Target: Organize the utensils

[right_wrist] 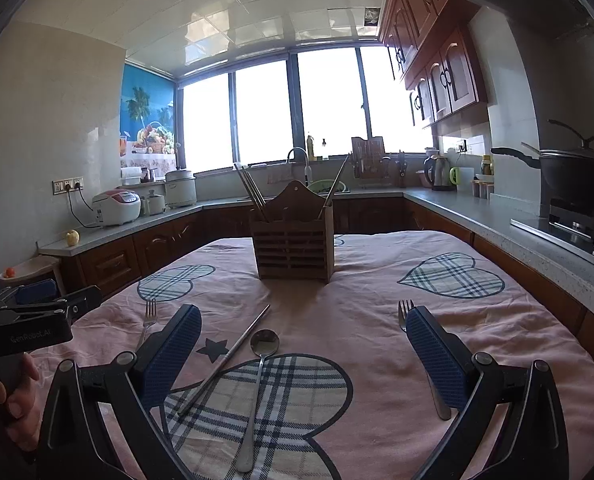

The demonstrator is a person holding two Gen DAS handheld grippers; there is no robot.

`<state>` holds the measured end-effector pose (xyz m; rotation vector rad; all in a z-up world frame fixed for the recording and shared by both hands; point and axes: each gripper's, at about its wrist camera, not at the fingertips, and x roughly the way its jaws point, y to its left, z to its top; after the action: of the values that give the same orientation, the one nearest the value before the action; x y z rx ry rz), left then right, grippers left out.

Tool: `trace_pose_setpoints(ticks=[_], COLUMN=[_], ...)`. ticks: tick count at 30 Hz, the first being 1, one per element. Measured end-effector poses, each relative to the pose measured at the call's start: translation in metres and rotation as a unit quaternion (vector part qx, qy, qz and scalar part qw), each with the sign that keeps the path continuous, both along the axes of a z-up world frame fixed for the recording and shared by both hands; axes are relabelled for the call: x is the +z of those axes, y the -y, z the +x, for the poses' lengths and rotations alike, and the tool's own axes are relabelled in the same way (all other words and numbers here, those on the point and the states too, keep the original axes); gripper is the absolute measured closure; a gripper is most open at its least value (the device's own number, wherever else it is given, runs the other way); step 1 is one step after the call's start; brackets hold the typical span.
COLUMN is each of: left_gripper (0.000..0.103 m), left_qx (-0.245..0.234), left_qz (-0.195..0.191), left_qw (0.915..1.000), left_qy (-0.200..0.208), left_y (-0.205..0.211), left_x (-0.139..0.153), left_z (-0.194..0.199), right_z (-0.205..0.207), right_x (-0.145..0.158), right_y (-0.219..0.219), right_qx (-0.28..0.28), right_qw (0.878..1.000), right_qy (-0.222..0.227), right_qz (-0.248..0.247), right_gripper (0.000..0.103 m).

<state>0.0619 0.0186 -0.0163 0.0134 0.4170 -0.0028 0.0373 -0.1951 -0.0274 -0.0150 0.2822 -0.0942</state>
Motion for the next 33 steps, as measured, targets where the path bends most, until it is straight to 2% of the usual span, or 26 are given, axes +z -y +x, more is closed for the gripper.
trace_pose_setpoints(ticks=[7,16,33], left_gripper=[0.001,0.001,0.001], left_qx=[-0.002,-0.007,-0.001], left_qz=[0.015,0.016,0.01], left_qw=[0.9999,0.9998,0.9999], left_qy=[0.0,0.01,0.004], left_y=[0.005,0.004,-0.002], left_x=[0.008,0.009,0.007], left_z=[-0.015,-0.031,-0.028], right_z=[-0.008,-0.019,-0.022], right_x=[0.003,0.008,0.005], right_y=[-0.004,-0.008,-0.008], right_qx=[0.008,0.014,0.014], right_qw=[1.0,1.0,1.0], right_qy=[0.003,0.014,0.012], right_qz=[0.004,-0.001,-0.003], right_gripper=[0.0,0.0,0.0])
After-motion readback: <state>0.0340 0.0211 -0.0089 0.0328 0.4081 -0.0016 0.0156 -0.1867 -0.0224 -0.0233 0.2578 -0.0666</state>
